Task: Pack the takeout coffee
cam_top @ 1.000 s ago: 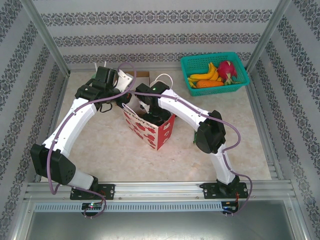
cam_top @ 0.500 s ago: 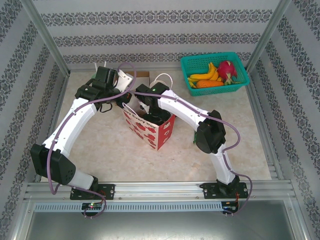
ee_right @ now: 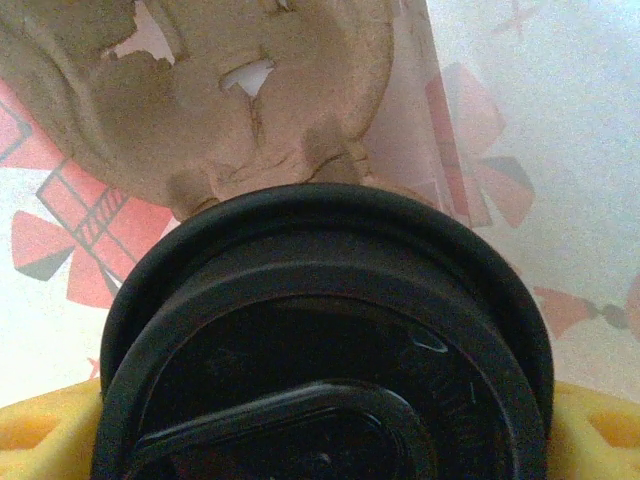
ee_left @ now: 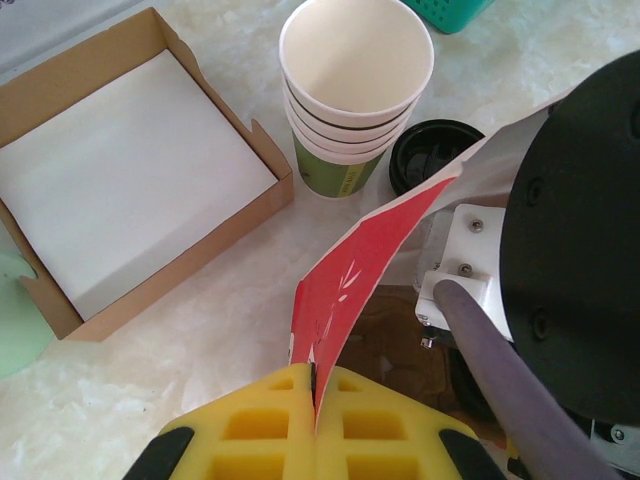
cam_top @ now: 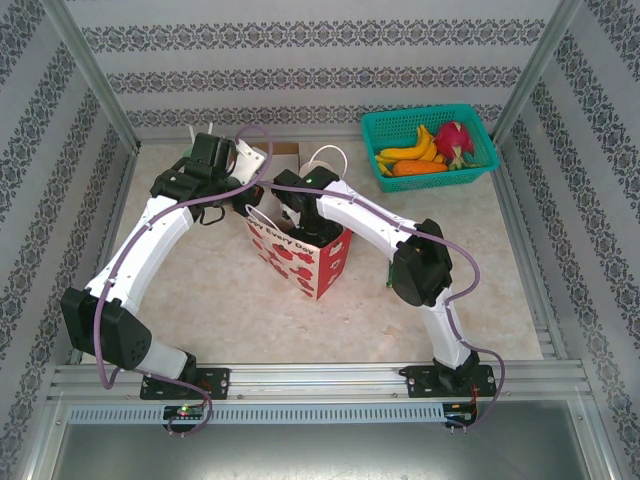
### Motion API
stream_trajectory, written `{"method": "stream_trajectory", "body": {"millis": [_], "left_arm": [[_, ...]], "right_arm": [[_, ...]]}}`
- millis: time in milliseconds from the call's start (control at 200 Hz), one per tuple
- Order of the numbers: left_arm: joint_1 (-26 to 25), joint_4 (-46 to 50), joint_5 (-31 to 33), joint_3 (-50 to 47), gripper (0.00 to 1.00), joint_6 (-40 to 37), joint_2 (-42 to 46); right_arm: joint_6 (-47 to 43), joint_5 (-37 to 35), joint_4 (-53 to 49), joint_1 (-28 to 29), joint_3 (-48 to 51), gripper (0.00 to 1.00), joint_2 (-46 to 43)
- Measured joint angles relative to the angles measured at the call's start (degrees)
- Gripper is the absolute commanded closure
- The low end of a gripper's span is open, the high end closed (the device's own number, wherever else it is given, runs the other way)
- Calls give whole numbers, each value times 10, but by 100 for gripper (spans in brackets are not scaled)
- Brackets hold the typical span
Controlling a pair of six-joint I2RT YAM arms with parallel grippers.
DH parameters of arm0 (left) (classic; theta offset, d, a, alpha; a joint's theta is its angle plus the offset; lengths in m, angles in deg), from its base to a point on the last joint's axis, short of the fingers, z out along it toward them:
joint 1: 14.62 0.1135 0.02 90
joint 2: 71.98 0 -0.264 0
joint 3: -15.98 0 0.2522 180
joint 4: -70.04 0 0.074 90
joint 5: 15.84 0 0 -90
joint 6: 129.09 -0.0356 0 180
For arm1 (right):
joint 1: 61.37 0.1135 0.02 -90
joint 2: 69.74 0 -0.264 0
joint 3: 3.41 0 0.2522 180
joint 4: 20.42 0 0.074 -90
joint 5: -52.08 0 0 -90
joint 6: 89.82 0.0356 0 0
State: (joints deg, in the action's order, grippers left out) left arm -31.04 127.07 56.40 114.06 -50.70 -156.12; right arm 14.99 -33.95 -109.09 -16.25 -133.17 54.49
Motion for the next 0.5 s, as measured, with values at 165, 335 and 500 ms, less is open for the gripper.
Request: {"method": "stream_trajectory", "body": {"millis": [165,335,500], "left_arm": [[0,0,0,0,100,0,0],[0,0,0,0,100,0,0],[0,0,-1,0,100,0,0]], "right_arm": [[1,0,13,0,16,55,-7],[2,0,21,0,26,56,-12],[2,0,23,0,28,56,-13]]}}
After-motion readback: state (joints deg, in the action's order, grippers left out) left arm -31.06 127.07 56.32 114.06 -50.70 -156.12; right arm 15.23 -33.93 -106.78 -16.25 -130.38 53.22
